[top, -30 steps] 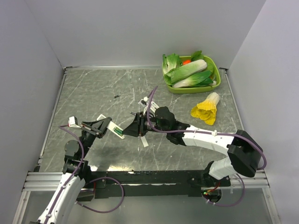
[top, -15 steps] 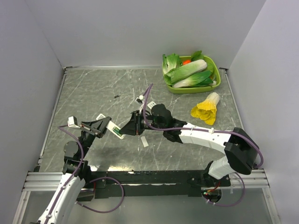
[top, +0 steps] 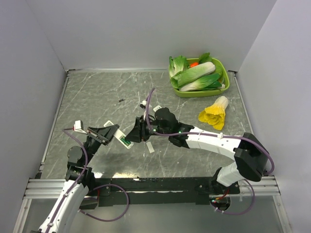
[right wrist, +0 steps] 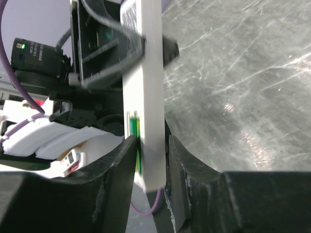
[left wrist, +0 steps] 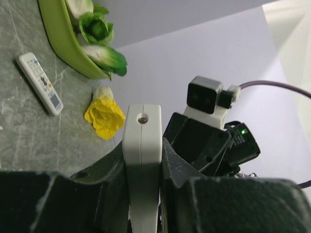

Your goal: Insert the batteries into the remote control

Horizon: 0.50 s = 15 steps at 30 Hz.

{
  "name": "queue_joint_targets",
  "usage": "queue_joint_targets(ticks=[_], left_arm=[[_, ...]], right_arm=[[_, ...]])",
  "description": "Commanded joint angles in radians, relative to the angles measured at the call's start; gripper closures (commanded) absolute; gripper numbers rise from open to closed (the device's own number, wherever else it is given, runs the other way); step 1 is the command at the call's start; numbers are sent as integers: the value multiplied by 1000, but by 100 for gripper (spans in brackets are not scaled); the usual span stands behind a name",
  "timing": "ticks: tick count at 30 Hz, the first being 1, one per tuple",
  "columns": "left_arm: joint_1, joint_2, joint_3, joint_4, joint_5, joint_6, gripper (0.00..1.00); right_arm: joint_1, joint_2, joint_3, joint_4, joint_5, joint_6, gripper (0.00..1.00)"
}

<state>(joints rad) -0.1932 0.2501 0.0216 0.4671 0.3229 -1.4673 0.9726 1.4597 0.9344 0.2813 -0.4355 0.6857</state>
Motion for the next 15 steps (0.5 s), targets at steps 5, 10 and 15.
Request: queue_joint_targets(ticks=[5, 10, 15], left_arm=[[-12, 44, -61, 134, 99, 28, 98], [-12, 21, -58, 113, 88, 35, 98], [-14, 23, -57, 122, 90, 33, 98]], right_arm=[[6, 31, 98, -1, 1, -34, 56], [6, 41, 93, -5, -14, -26, 58], [6, 47, 83, -1, -43, -14, 58]])
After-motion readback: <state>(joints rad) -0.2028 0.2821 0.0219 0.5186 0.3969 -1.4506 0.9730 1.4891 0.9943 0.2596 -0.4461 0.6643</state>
